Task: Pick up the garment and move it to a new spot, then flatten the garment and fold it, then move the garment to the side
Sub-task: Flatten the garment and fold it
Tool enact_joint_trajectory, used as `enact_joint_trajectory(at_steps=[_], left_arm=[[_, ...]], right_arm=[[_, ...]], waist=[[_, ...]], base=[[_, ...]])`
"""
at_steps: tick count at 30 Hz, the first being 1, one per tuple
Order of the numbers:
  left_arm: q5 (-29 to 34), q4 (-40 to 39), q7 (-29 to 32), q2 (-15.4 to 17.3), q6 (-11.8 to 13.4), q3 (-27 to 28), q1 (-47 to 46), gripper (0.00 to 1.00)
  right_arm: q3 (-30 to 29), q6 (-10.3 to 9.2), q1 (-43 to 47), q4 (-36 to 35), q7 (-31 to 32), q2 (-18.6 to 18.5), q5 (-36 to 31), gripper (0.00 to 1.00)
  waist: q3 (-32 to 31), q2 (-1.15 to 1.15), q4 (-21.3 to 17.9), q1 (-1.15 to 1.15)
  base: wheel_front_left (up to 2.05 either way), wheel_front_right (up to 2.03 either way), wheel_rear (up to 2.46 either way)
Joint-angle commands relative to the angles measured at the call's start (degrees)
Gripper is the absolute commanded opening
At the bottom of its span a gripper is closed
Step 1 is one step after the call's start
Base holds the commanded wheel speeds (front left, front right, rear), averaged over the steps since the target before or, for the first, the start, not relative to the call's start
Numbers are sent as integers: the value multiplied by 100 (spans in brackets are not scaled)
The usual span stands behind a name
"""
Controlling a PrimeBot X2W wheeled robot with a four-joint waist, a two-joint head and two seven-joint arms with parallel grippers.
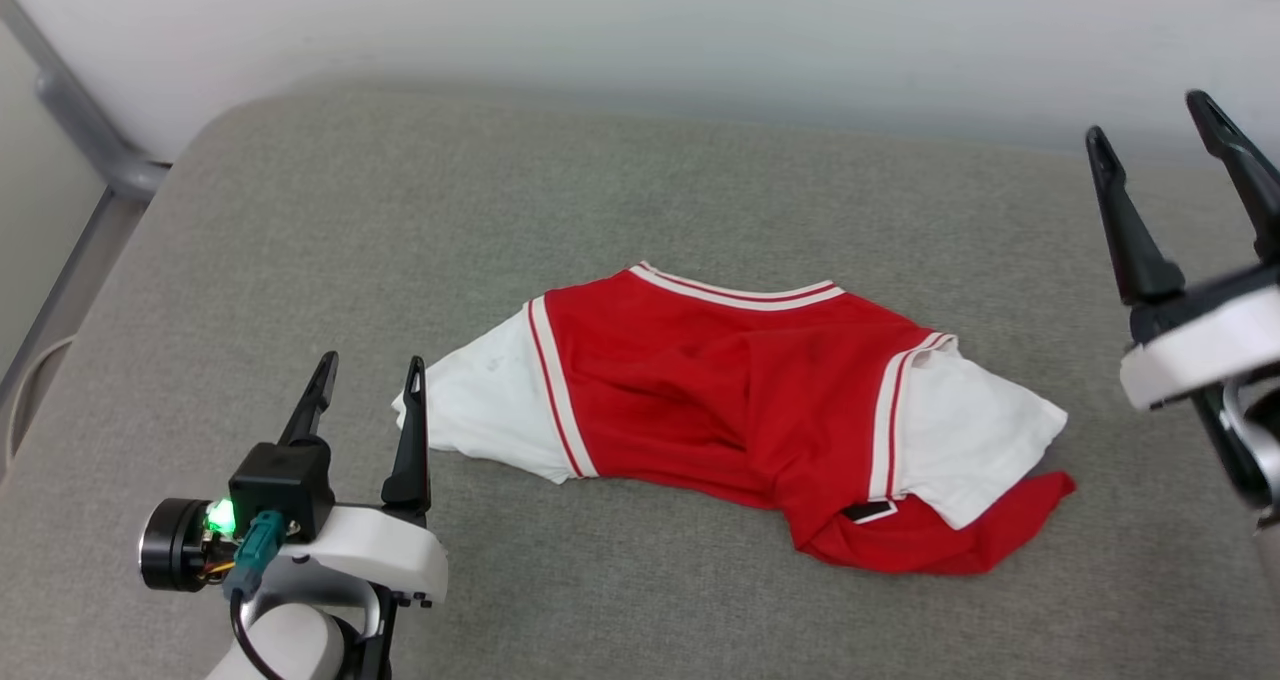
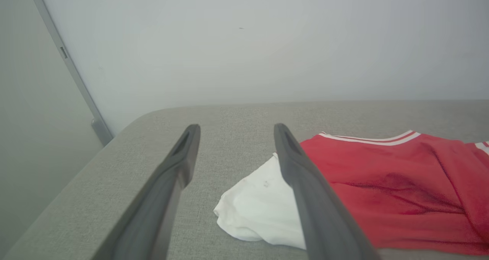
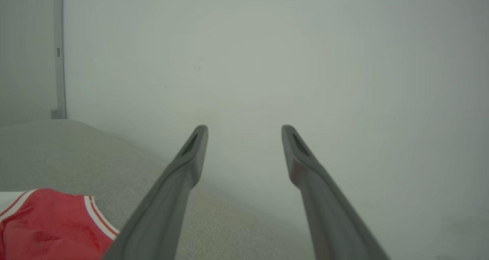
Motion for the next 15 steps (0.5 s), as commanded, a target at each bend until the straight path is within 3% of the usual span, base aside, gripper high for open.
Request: enact_joint_trajectory(at_steps=[1,10,15], left_arm=[[185,-68,-13,-130,-59,180,111,100],[1057,-250,-14,-925,-577,901,261,100],[1403,-293,-14,-1319,-869,1136,194,100]], right_arm=[[291,-6,-272,110,368,-231,277,100],[2557,-7,-1447,380,3417,-1816,1958,100],[3366,-7,-1953,431,4652,-2309,2714,100]], waist=[[117,0,109,1],[627,0,490,1],[927,0,707,1]], base=[[0,0,0],[0,0,0],[0,0,0]])
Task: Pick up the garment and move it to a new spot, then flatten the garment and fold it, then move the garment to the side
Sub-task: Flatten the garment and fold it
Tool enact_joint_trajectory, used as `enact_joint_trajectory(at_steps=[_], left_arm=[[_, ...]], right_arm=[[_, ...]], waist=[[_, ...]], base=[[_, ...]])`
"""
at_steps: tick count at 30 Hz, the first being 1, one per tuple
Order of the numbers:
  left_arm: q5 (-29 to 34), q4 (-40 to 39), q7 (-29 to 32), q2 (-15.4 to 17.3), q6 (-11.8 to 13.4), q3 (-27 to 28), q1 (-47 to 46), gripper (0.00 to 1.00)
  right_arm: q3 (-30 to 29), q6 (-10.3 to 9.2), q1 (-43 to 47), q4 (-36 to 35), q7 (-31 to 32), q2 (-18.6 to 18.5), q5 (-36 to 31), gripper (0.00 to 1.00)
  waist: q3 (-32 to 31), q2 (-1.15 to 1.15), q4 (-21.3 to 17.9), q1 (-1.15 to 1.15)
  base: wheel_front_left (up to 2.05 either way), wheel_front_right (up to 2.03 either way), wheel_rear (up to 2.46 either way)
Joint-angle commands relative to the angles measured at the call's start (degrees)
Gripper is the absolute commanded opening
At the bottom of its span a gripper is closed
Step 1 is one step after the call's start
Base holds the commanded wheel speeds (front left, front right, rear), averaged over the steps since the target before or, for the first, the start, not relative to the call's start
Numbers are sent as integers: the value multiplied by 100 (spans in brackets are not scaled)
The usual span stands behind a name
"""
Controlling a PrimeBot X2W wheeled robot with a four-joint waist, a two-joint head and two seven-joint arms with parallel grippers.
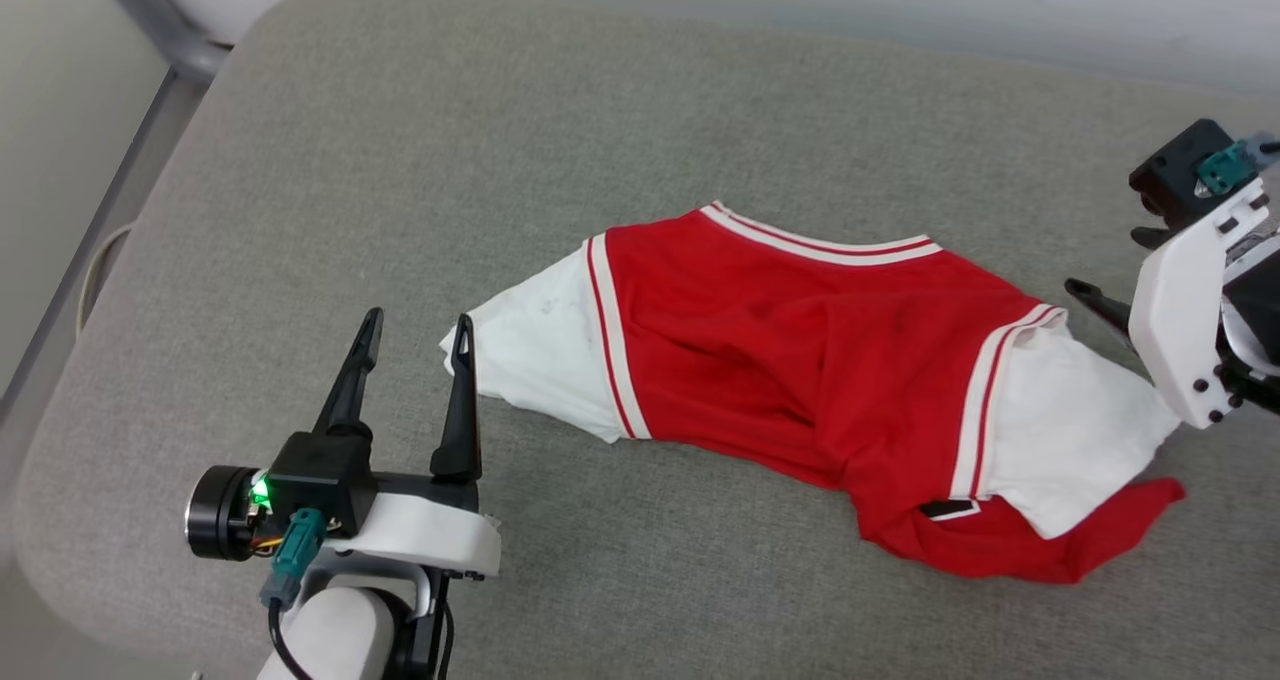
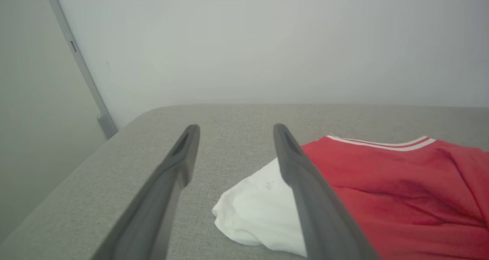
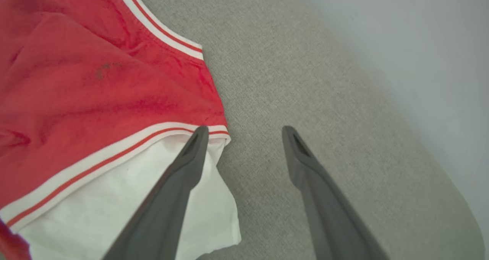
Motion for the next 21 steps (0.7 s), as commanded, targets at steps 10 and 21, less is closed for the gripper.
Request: enact_joint_trajectory(at_steps=[10,21], left_arm=[[532,116,-14,-733,-628,434,-209,100],[814,220,-14,-1014,-953,858,-216,100]], right_arm=[[1015,-6,-601,669,382,-220,386,100],[1924,5,-340,1227,3,-105,792,44]], waist=[[659,0,501,0],[817,0,444,0]], base=[[0,0,0],[0,0,0]])
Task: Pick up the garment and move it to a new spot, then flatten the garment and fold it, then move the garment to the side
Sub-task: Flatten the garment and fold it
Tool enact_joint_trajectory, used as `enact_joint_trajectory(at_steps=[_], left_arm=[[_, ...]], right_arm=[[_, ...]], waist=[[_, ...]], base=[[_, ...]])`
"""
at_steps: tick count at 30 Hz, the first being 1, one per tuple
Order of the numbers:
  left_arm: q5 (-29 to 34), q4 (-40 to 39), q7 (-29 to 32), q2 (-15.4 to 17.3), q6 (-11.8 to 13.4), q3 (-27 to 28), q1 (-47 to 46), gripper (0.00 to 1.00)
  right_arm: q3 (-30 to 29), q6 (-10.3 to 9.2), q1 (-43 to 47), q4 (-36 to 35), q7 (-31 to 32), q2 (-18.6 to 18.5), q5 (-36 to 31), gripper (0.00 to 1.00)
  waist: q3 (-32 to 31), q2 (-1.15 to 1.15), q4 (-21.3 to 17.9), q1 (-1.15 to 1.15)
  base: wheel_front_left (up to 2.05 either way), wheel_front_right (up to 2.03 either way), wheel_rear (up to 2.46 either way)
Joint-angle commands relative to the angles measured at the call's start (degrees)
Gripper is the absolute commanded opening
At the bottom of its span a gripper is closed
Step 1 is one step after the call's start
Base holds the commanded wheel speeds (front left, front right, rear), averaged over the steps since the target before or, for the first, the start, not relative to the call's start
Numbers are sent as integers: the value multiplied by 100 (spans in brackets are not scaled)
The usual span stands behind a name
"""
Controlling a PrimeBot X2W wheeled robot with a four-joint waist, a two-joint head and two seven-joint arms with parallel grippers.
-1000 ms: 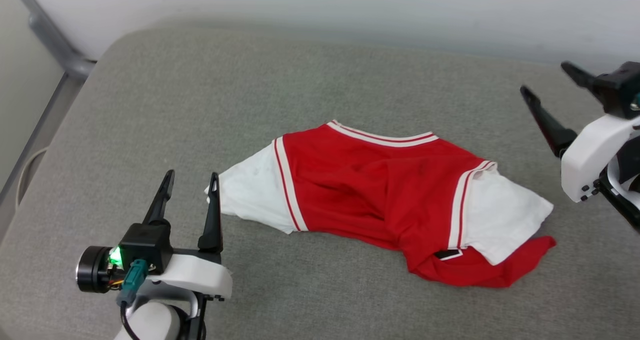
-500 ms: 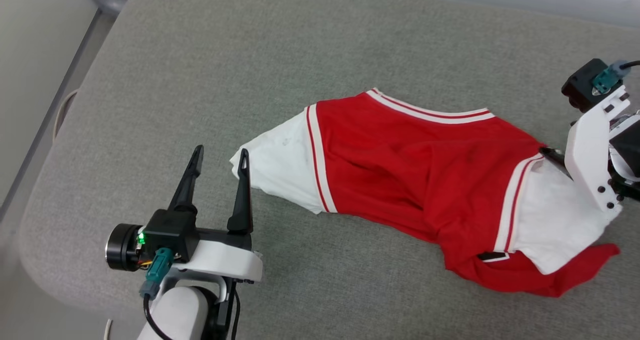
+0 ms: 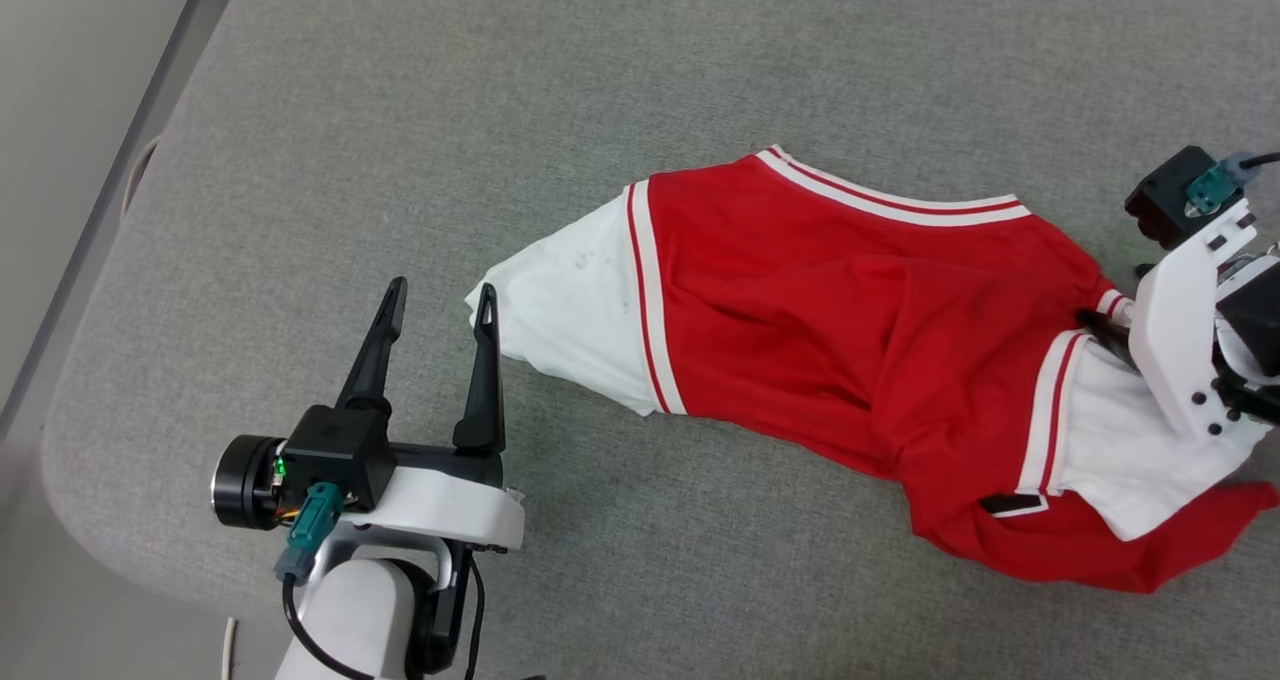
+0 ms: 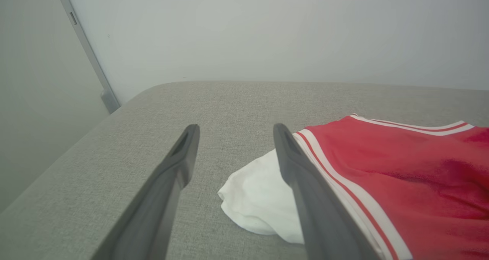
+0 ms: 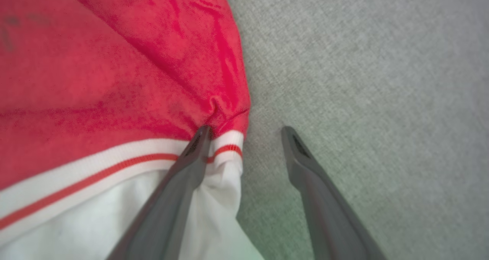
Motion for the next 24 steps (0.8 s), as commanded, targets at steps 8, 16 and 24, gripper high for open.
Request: enact_joint_trajectory(at_steps=[8,16,24], left_arm=[[193,98,-14,-84,-195,250,63,100],[320,140,-15,-89,-286,473,425,100],[358,134,-15,-103,-362,651,745,100]], right_arm=[[320,5,-2,-42,-1156,159,-68,0],[-277,6,592,-543,-2178,57,15,0],[-1599,6,1740,-1163,-2484,-211,-231,0]], waist=[[-401,0,-380,0],[-970,0,-770,0],[-1297,0,-1114,0]], base=[[0,0,0],[0,0,0],[0,0,0]])
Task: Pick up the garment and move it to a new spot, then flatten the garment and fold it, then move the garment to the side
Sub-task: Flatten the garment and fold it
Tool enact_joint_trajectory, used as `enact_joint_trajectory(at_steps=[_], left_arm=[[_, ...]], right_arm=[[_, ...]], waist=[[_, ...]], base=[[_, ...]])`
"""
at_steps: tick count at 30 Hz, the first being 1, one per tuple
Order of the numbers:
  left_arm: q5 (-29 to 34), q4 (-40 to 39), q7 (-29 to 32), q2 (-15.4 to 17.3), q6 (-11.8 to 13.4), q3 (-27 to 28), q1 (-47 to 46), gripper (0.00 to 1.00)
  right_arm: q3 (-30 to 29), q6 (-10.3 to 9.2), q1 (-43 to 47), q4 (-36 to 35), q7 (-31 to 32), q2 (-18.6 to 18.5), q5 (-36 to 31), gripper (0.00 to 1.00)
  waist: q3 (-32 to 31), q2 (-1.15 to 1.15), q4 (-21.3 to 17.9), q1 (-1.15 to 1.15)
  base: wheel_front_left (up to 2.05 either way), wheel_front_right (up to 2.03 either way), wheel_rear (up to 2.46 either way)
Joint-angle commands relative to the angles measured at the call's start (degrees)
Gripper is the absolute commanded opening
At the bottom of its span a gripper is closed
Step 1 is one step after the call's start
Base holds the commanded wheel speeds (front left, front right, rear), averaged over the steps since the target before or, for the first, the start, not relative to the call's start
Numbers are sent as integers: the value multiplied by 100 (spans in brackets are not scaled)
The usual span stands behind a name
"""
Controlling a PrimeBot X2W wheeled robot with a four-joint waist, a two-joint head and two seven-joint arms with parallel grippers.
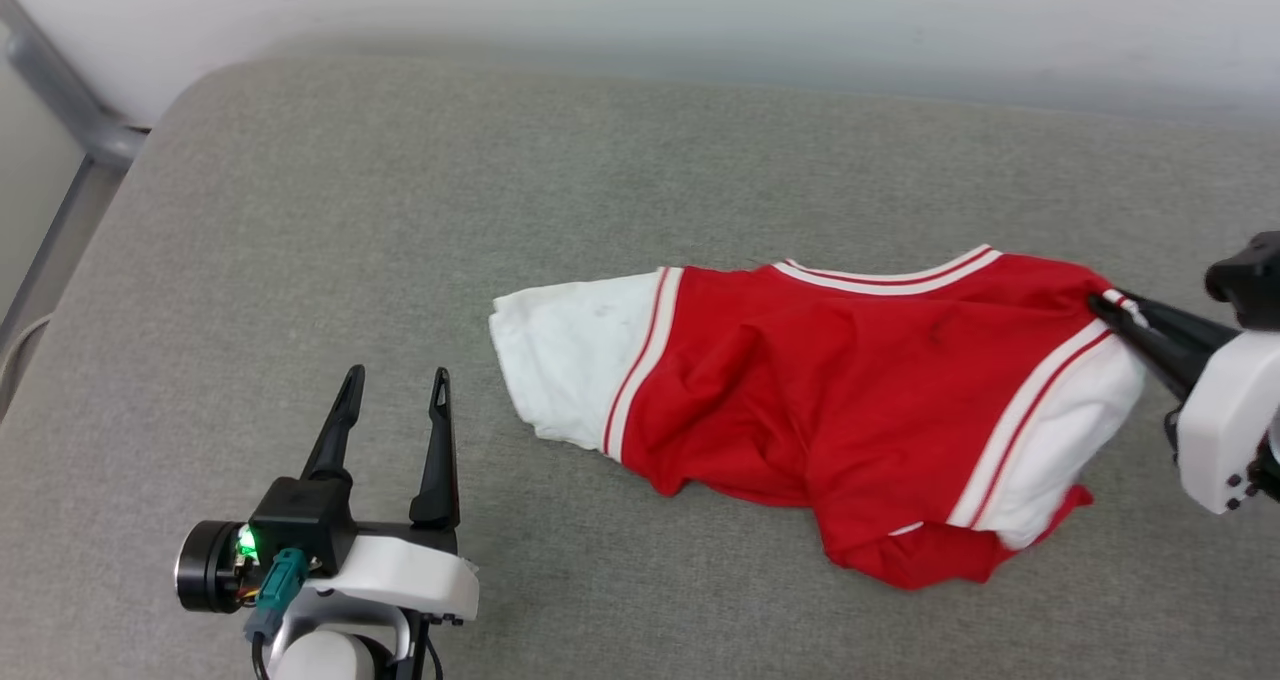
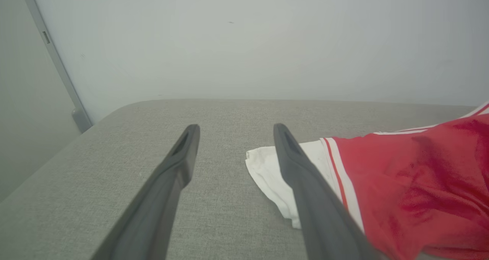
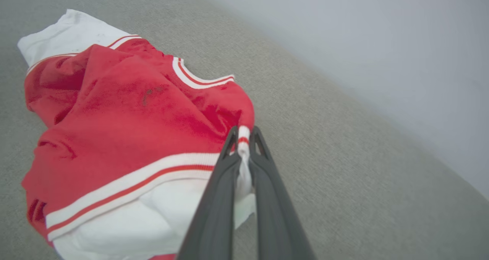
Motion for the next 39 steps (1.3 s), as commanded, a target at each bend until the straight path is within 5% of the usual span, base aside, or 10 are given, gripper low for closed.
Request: enact_joint_trajectory(at_steps=[1,12,20,29,39], left_arm=[[35,0,-15,-1,-26,30,91,100],[55,54,-15,-45,-132,20,82,100],[-15,3,-15,-75,-123,-33,-71,100],[-57,-56,-15,-90,-151,-211,-467,100],[-238,-53,-15,-91,-37,-444,-782,100]], right_arm=[[-228,-8,164,-114,23,-34,-93,0],[-2297,-8,1290,-941,909,-47,-774,0],[-3227,-8,1492,-1080,1461,98,-975,0],[-2891,-8,386,-216,1843,119,-1174,0],[-1946,-8,-1023,1488,1530,945,-1394,0]], waist=[[-116,0,-141,0],[-151,0,-275,0],[238,0,-108,0],[900,0,184,0],[1357,0,446,0]], base=[[0,0,0],[0,0,0],[0,0,0],[0,0,0],[0,0,0]])
